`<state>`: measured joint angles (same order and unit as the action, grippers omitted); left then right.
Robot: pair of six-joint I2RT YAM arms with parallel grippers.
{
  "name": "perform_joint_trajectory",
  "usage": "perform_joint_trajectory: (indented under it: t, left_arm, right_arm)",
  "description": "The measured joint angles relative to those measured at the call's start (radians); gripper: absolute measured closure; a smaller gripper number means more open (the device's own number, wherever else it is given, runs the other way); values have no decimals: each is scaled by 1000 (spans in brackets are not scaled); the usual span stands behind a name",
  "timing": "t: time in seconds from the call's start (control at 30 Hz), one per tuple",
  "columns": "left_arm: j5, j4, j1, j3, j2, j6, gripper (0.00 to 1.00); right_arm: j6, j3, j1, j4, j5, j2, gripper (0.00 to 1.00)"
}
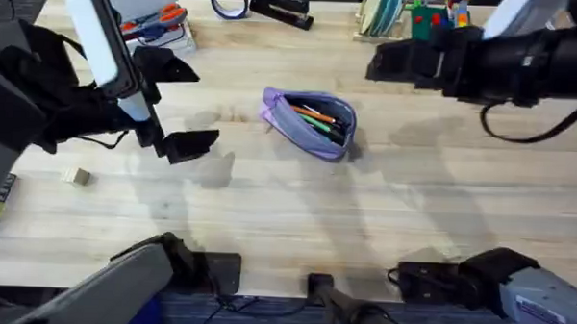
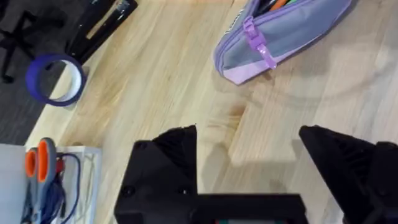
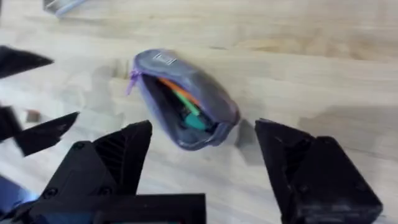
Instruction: Unzip the bag, pick up the pens from the table one at a time and place them inside, then zip the bag closed.
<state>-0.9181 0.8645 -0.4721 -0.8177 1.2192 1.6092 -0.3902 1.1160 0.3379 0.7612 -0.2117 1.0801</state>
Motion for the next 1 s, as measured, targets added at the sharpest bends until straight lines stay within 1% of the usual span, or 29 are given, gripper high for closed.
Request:
perform_joint_trajectory:
  t: [0.1,0.27,0.47,0.57,0.73,1.0]
  left_arm:
    - [-6,1,0,0,22,11,7]
    - [-7,1,0,0,30,15,7]
    - [-7,1,0,0,30,16,8]
    - [-7,1,0,0,30,16,8]
    - [-7,1,0,0,30,16,8]
    - [-7,1,0,0,30,16,8]
  right_arm:
    - [-78,0,68,-16,17,0,5]
    - [-230,0,198,-91,58,0,5]
    - [-451,0,381,-126,223,0,6]
    - [-546,0,443,-159,292,0,6]
    - [-641,0,488,-208,348,6,5]
    - [-846,0,493,-206,373,28,5]
